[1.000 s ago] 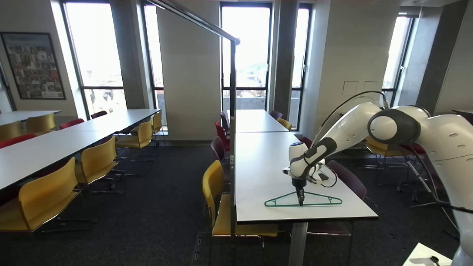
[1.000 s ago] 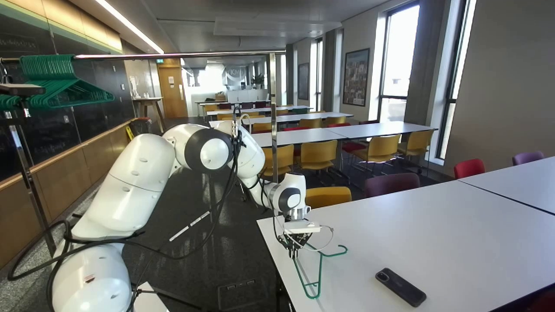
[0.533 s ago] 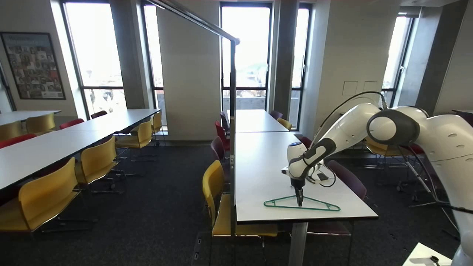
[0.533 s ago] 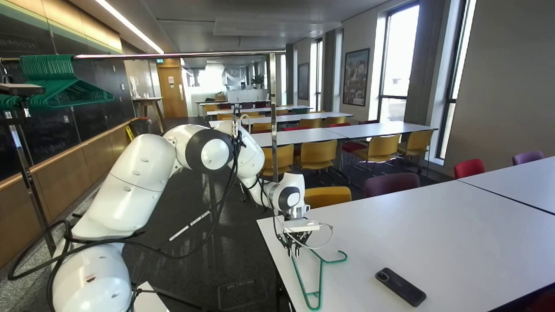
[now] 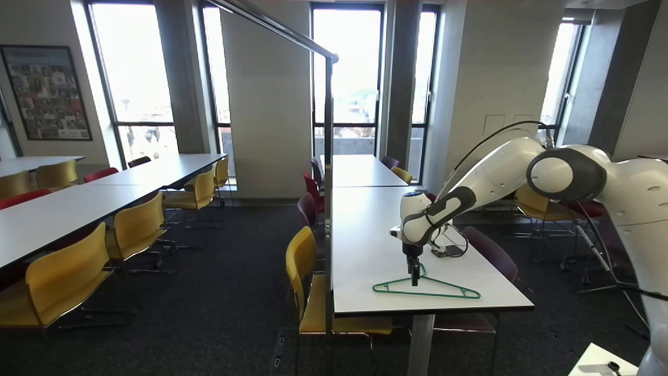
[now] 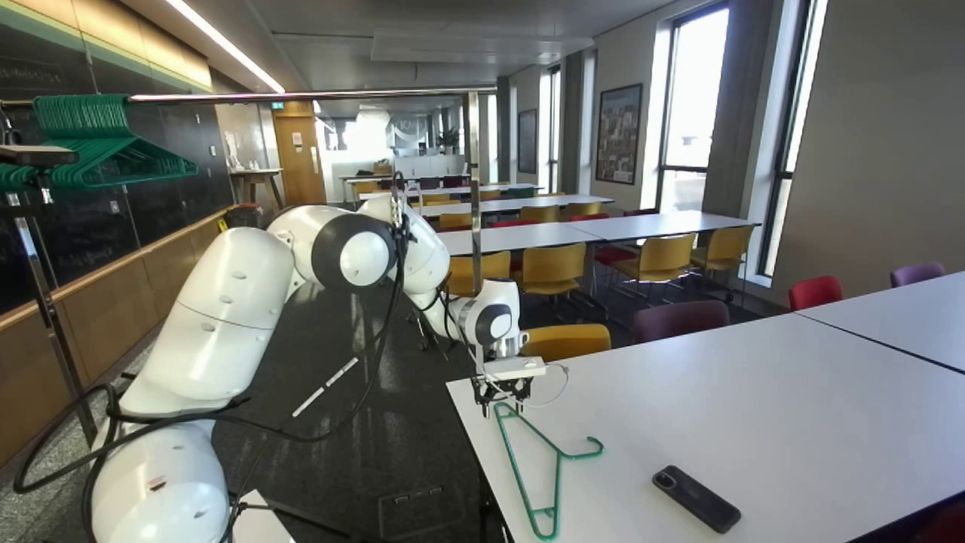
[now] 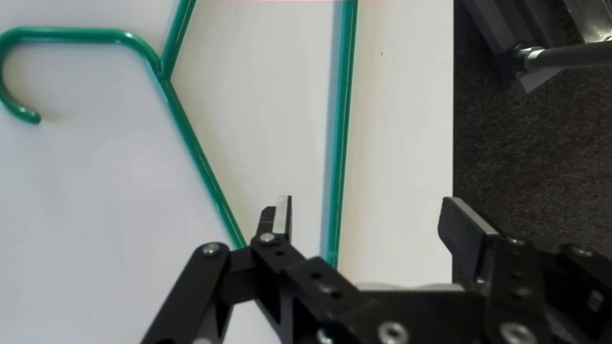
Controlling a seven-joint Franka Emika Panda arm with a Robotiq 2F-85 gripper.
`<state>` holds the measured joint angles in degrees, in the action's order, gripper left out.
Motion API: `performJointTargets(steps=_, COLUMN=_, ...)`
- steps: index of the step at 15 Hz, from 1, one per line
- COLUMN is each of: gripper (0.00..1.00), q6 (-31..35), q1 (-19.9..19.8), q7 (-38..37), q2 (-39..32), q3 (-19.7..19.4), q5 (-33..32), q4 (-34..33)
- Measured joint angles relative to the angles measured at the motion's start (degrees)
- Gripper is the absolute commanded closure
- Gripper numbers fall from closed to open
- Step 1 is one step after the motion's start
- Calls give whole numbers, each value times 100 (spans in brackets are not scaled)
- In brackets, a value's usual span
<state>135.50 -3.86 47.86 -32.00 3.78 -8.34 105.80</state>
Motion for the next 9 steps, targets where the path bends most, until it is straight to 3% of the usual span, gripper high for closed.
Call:
performJointTargets(steps=3, gripper=0, q6=18, q1=104, q7=-297, q2=696, q3=189, q5=19, q4=300)
performJointTargets(steps=9, gripper=0, q6=-126, q1=733, q7=-2848, q2=2228, q3=163, q5=-417, q4=989)
